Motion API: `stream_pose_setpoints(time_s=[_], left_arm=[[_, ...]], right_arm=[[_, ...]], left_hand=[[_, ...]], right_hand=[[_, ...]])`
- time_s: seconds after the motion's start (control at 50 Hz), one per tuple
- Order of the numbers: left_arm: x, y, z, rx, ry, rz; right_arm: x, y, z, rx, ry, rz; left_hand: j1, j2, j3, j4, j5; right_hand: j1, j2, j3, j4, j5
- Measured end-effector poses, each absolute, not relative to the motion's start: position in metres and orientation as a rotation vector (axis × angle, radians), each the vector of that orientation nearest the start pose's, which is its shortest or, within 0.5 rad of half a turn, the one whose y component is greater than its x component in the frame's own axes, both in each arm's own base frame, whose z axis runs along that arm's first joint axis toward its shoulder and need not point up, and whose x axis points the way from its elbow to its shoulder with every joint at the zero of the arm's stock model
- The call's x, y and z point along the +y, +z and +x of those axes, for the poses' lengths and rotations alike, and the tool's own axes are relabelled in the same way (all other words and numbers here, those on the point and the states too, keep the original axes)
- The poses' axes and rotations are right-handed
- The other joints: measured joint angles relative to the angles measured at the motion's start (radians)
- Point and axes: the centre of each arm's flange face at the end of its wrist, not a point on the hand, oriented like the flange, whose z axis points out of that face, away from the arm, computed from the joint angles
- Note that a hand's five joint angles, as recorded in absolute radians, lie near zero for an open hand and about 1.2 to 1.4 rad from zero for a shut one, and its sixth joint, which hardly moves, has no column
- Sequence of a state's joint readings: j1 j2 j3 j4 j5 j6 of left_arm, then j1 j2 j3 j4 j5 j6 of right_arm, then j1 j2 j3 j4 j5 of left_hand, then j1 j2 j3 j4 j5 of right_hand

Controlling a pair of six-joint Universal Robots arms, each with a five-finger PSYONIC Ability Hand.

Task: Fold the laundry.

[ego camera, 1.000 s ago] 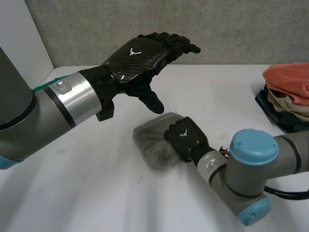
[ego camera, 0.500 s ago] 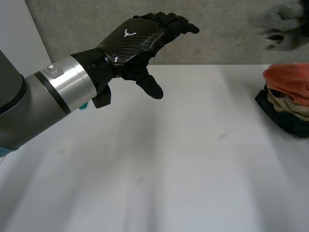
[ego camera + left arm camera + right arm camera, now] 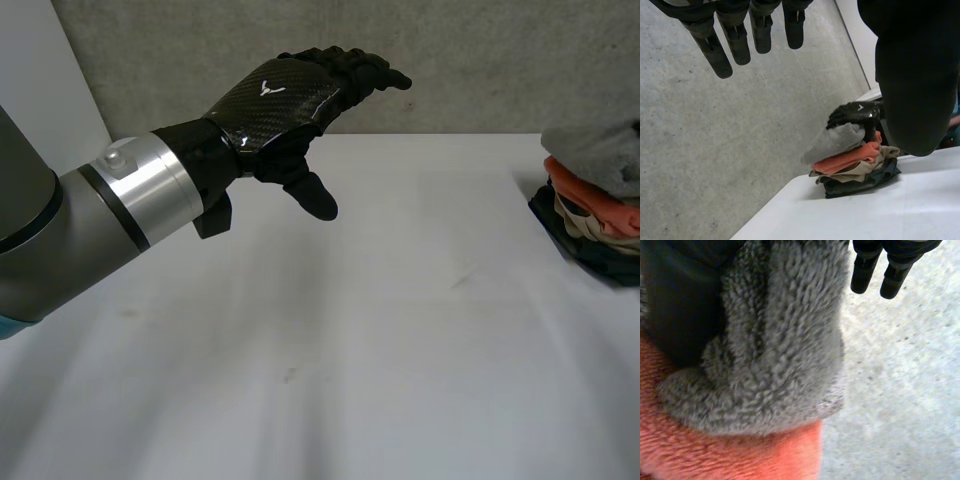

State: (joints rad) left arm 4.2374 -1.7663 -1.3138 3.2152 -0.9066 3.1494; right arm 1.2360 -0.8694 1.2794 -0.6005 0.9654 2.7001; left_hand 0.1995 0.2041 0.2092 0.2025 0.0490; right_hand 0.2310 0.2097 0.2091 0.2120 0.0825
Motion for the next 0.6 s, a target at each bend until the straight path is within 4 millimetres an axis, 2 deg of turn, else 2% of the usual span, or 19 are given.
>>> stream_pose_setpoints(time_s=[0.08,0.2,0.32,0.4,0.46,0.5,0.54,0.58,0.6], left_arm=[[-0.218,0.331,-0.324,-1.39,1.651,-0.992],[-0.215,0.336,-0.323,-1.378,1.656,-0.991],[-0.213,0.339,-0.322,-1.371,1.66,-0.987],[-0.21,0.344,-0.321,-1.356,1.67,-0.986],[-0.208,0.351,-0.32,-1.337,1.682,-0.981],[-0.207,0.357,-0.32,-1.32,1.691,-0.971],[-0.206,0.364,-0.319,-1.303,1.7,-0.958],[-0.206,0.372,-0.318,-1.282,1.711,-0.937],[-0.207,0.378,-0.317,-1.268,1.721,-0.919]], right_arm=[[-0.471,0.209,0.027,1.991,-2.567,-0.882],[-0.462,0.232,0.019,2.056,-2.571,-0.818],[-0.456,0.256,-0.007,2.223,-2.612,-0.644],[-0.448,0.287,-0.034,2.361,-2.733,-0.449],[-0.443,0.311,-0.042,2.389,-2.84,-0.363],[-0.44,0.326,-0.038,2.355,-2.914,-0.348],[-0.437,0.34,-0.025,2.28,-2.973,-0.37],[-0.432,0.355,0.003,2.139,-3.024,-0.437],[-0.428,0.363,0.025,2.039,-3.039,-0.49]], left_hand=[[0.0,0.0,0.0,0.0,0.0],[0.0,0.0,0.0,0.0,0.0],[0.0,0.0,0.0,0.0,0.0],[0.0,0.0,0.0,0.0,0.0],[0.0,0.0,0.0,0.0,0.0],[0.0,0.0,0.0,0.0,0.0],[0.0,0.0,0.0,0.0,0.0],[0.0,0.0,0.0,0.0,0.0],[0.0,0.0,0.0,0.0,0.0]], right_hand=[[-0.001,-0.003,-0.004,-0.01,-0.039],[-0.001,-0.003,-0.004,-0.01,-0.039],[-0.001,-0.003,-0.004,-0.01,-0.039],[-0.001,-0.003,-0.004,-0.01,-0.039],[-0.001,-0.003,-0.004,-0.01,-0.039],[-0.001,-0.003,-0.004,-0.01,-0.039],[-0.001,-0.003,-0.004,-0.01,-0.039],[-0.001,-0.003,-0.004,-0.01,-0.039],[-0.001,-0.003,-0.004,-0.01,-0.039]])
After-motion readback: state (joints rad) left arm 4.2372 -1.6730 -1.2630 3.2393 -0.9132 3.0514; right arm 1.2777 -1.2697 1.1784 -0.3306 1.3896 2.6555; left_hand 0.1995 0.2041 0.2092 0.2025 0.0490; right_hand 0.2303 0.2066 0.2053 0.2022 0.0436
